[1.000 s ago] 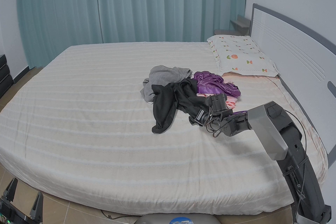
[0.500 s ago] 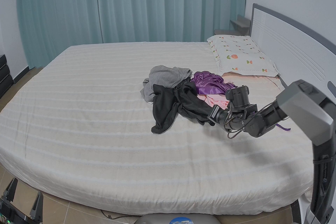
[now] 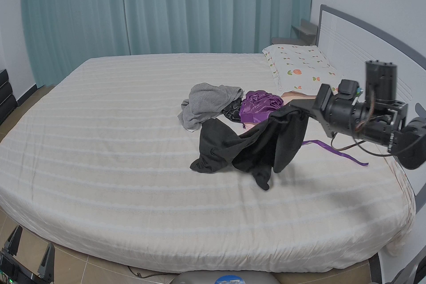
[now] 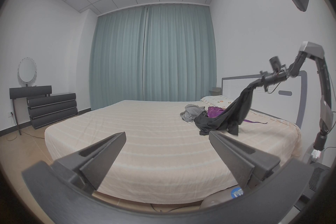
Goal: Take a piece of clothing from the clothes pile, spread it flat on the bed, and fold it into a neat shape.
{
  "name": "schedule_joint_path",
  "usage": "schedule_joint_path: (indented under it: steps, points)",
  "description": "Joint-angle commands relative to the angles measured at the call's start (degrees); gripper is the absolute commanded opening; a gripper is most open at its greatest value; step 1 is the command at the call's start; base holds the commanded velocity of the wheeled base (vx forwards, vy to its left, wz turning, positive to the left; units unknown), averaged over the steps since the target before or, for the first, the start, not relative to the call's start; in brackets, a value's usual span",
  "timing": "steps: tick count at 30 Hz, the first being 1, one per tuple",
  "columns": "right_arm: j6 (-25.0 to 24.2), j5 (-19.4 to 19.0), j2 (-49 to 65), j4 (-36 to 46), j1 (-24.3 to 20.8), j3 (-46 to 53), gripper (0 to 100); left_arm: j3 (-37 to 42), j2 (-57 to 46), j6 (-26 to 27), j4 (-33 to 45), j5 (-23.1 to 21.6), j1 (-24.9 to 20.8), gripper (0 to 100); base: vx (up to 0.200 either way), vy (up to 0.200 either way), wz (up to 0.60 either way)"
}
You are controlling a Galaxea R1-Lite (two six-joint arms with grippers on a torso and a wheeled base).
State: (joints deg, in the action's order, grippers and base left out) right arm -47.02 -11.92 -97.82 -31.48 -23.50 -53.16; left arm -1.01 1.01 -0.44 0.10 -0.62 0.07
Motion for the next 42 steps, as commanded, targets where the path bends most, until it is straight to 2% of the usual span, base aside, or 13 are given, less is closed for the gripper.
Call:
schedule_joint_path:
  steps: [1,5,10,20,22,25,27,28,29,32,37,41,42]
  points:
    - [0.44,-5.57,19.07,-0.52,-3.22,5.88,0,1.01,-0.57,-0.09,-0.01,0.01,0.01,100,0.000,0.000,0.00]
    - [2.46,-6.89,21.18,-0.43,-5.76,6.32,0,1.01,-0.66,0.18,-0.01,-0.08,0.01,100,0.000,0.000,0.00]
    - [8.00,-7.24,22.23,-0.60,-7.35,8.95,0,1.01,-0.31,0.18,-0.10,-0.70,-0.07,100,0.000,0.000,0.00]
    - [8.17,-8.91,21.88,-0.60,-7.96,9.92,0,1.01,-1.01,-0.26,-0.19,0.01,0.10,100,0.000,0.000,0.00]
    - [8.17,-9.17,21.97,-0.60,-8.05,9.92,0,-2.24,0.04,-2.46,-1.86,0.18,0.10,100,0.000,0.000,0.00]
    - [8.17,-9.17,21.70,-0.69,-8.40,9.75,0,-15.86,13.75,-14.85,-7.92,-0.96,0.72,100,0.000,0.000,0.00]
    - [8.17,-9.17,21.44,-0.69,-8.31,9.48,0,-16.57,16.13,-14.24,-8.01,-1.31,1.07,100,0.000,0.000,0.00]
    - [8.17,-9.17,21.18,-0.69,-8.40,9.48,0,-15.95,18.85,-10.81,-7.83,-2.10,0.54,100,0.000,0.000,0.00]
    - [8.17,-9.17,21.00,-0.87,-8.49,9.48,0,-13.31,21.05,-6.94,-6.78,-4.21,-0.25,100,0.000,0.000,0.00]
    - [8.08,-9.17,19.77,-2.01,-8.40,9.22,0,-7.78,26.67,-2.73,-6.07,-9.22,-2.80,100,0.000,0.000,0.00]
    - [8.08,-9.00,17.84,-4.47,-8.40,9.04,0,-7.16,40.56,-1.58,-7.13,-10.63,-5.08,100,0.000,0.000,0.00]
    - [8.17,-8.64,16.61,-6.76,-8.49,8.43,0,-7.34,54.45,-2.46,-11.87,-11.16,-13.17,100,0.000,0.000,0.00]
    - [8.08,-8.64,16.61,-6.93,-8.49,8.43,0,-7.34,55.59,-2.46,-12.58,-11.07,-13.70,100,0.000,0.000,0.00]
